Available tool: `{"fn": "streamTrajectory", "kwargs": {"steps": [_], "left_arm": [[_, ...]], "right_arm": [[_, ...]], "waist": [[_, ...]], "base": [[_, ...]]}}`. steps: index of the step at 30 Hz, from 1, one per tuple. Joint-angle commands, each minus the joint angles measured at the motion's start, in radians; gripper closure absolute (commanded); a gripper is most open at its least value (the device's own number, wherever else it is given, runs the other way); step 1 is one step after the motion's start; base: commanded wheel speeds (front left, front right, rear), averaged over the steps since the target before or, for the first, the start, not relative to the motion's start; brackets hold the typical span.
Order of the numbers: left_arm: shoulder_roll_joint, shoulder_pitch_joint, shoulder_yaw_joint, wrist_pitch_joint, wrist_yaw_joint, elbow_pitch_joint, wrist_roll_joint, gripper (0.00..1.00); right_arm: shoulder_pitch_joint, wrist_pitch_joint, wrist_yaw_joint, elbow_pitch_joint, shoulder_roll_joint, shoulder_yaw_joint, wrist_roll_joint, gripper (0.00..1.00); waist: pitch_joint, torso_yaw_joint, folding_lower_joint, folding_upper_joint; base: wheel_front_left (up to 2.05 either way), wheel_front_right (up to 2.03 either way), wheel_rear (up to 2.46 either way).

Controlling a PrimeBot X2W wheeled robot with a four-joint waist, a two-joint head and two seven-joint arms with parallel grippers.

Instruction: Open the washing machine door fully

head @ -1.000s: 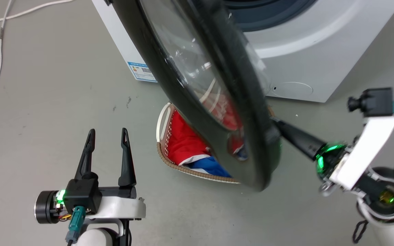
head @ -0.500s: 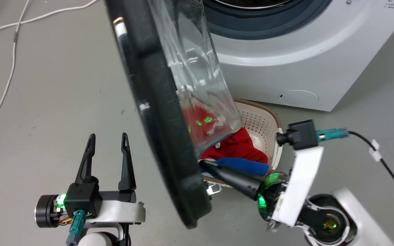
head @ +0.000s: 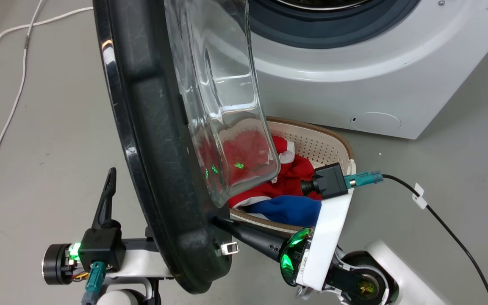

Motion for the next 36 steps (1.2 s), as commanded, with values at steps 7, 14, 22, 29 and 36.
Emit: {"fn": "streamTrajectory", "kwargs": {"steps": [7, 14, 22, 29, 36], "left_arm": [[-0.001, 0.033, 0.014, -0.003, -0.003, 0.013, 0.008, 0.00], [-0.001, 0.076, 0.039, -0.003, -0.012, 0.016, 0.019, 0.00], [0.009, 0.125, 0.072, -0.003, -0.025, 0.018, 0.029, 0.00], [0.012, 0.157, 0.083, -0.003, -0.039, 0.014, 0.035, 0.00], [0.015, 0.178, 0.085, -0.003, -0.051, 0.017, 0.039, 0.00]], "right_arm": [[0.023, -0.173, 0.003, -0.017, -0.036, -0.025, -0.017, 0.00], [0.046, -0.462, 0.003, -0.046, -0.127, -0.088, -0.179, 0.00], [0.092, -0.703, 0.003, 0.060, -0.140, -0.302, -0.583, 0.00], [0.228, -0.704, 0.002, -0.070, 0.009, -0.644, -1.088, 0.00], [0.349, -0.705, 0.002, -0.120, 0.080, -0.756, -1.314, 0.00]], "waist": [[-0.054, -0.021, 0.0001, -0.0001], [-0.127, -0.064, 0.0001, -0.0001], [-0.192, -0.104, 0.0001, -0.0001], [-0.232, -0.121, 0.0001, -0.0001], [-0.258, -0.132, 0.0001, -0.0001]], "base": [[0.00, 0.00, 0.00], [0.00, 0.00, 0.00], [0.00, 0.00, 0.00], [0.00, 0.00, 0.00], [0.00, 0.00, 0.00]]}}
